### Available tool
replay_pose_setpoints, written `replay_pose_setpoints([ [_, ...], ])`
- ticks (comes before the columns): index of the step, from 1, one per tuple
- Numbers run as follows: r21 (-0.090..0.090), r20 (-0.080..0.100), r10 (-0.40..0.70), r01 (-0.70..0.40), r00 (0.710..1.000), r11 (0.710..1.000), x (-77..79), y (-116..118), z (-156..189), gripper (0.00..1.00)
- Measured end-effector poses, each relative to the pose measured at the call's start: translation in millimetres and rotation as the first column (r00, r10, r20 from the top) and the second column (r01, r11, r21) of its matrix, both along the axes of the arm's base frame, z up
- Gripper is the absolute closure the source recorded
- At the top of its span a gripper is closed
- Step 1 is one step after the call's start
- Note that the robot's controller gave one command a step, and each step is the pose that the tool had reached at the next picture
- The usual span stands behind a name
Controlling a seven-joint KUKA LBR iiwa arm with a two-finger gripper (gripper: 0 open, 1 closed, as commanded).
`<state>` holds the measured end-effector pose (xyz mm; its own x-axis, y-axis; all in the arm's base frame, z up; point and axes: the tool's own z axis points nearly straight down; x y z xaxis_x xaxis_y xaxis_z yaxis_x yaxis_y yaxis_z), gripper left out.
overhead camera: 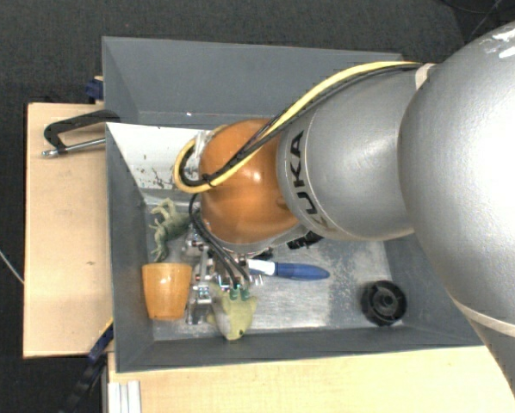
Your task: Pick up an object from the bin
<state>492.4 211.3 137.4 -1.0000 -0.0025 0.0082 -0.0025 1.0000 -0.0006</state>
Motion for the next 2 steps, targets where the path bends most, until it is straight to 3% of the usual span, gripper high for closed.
replay_pose_setpoints([
  [1,0.001,0.009,-0.098,0.098,0.995,0.995,12.4,-4.9,-67.2,0.00],
  [2,0.000,0.016,-0.097,0.097,0.995,0.995,14.8,-7.0,-63.6,1.00],
])
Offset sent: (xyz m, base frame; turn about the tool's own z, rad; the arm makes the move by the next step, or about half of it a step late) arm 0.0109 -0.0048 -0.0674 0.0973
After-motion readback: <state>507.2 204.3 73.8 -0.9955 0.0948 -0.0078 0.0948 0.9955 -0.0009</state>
